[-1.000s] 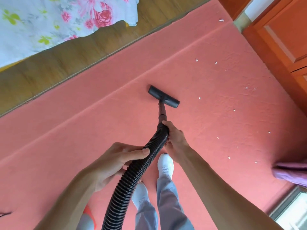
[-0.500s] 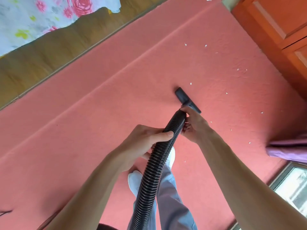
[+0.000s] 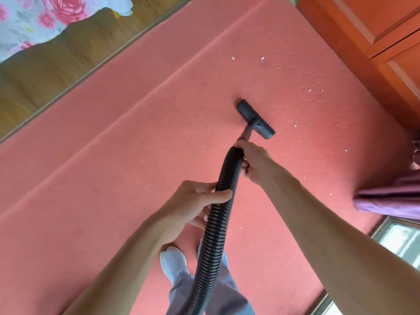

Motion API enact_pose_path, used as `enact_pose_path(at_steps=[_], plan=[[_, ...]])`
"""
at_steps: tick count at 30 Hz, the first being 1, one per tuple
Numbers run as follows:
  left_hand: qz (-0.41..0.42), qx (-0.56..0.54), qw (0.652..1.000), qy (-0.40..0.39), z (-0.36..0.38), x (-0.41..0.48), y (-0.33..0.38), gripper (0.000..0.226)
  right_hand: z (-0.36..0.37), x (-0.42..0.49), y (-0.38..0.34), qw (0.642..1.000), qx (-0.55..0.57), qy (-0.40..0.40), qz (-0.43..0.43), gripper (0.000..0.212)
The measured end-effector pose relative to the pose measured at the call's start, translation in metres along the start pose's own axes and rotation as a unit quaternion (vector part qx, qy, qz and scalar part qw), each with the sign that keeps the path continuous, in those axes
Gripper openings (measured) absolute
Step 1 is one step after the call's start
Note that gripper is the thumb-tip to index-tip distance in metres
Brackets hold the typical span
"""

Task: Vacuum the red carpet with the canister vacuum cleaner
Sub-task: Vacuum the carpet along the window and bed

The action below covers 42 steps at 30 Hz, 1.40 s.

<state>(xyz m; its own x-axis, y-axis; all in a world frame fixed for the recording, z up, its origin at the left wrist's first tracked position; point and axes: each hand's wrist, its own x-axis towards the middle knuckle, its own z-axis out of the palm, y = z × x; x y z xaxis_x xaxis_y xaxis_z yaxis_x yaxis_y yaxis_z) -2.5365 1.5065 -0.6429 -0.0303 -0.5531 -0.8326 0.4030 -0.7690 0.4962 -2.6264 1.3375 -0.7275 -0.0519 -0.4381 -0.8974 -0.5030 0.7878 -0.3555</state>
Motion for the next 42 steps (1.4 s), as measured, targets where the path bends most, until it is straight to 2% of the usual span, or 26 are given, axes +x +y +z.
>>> enact_pose_path(at_steps=[2,4,7,10,13,15,18,21,23,26,30,33,35,37,39,42], plan=[[-0.018,-0.007,0.998,-0.061,-0.016,-0.013,-0.007,0.029,0.008,-0.014,0.012,1.000,-0.007,-0.006,-0.005,0.029],[-0.032,-0.016,0.996,-0.087,-0.027,-0.024,-0.008,0.036,0.014,-0.026,0.020,1.000,0.001,-0.014,-0.006,0.034],[-0.017,-0.010,0.998,-0.066,-0.029,-0.024,-0.001,0.033,0.021,-0.026,0.010,1.000,0.009,-0.016,-0.011,0.030],[0.008,0.008,1.000,-0.009,-0.018,-0.006,0.011,0.023,0.022,-0.010,-0.014,1.000,0.005,0.001,-0.017,0.021],[0.017,0.004,0.999,0.028,-0.001,0.010,0.018,0.019,0.016,0.009,-0.029,1.000,-0.011,0.008,-0.015,0.024],[0.017,-0.006,1.000,0.014,0.002,0.012,0.015,0.020,0.012,0.011,-0.028,0.999,-0.030,0.011,-0.016,0.028],[-0.004,-0.018,0.998,-0.060,-0.008,0.001,0.001,0.024,0.007,-0.002,-0.009,0.998,-0.057,-0.008,-0.014,0.029],[-0.043,-0.039,0.991,-0.120,-0.020,-0.011,-0.016,0.030,0.005,-0.012,0.017,0.997,-0.062,-0.040,-0.005,0.044],[-0.054,-0.047,0.991,-0.116,-0.023,-0.012,-0.021,0.032,0.009,-0.013,0.020,0.997,-0.064,-0.045,0.001,0.038],[-0.028,-0.049,0.996,-0.074,-0.021,-0.003,-0.014,0.031,0.014,-0.007,0.003,0.998,-0.055,-0.029,-0.011,0.027],[0.008,-0.027,0.999,0.015,-0.008,0.009,0.005,0.023,0.018,0.003,-0.012,1.000,0.016,-0.022,-0.015,0.023],[0.034,-0.025,0.998,0.039,-0.008,0.009,0.004,0.040,0.015,0.007,0.000,0.993,0.093,-0.075,0.012,0.033],[0.027,-0.013,0.999,0.020,-0.011,0.001,0.000,0.040,0.013,0.003,0.016,0.980,0.147,-0.128,0.042,0.035],[0.005,0.007,1.000,-0.013,-0.016,-0.013,-0.007,0.030,0.014,-0.007,0.037,0.964,0.203,-0.159,0.064,0.035],[-0.014,0.034,0.998,-0.044,-0.023,-0.025,-0.013,0.023,0.019,-0.020,0.062,0.954,0.246,-0.156,0.067,0.037],[-0.039,0.077,0.992,-0.090,-0.031,-0.040,-0.020,0.021,0.025,-0.041,0.098,0.945,0.303,-0.115,0.054,0.029]])
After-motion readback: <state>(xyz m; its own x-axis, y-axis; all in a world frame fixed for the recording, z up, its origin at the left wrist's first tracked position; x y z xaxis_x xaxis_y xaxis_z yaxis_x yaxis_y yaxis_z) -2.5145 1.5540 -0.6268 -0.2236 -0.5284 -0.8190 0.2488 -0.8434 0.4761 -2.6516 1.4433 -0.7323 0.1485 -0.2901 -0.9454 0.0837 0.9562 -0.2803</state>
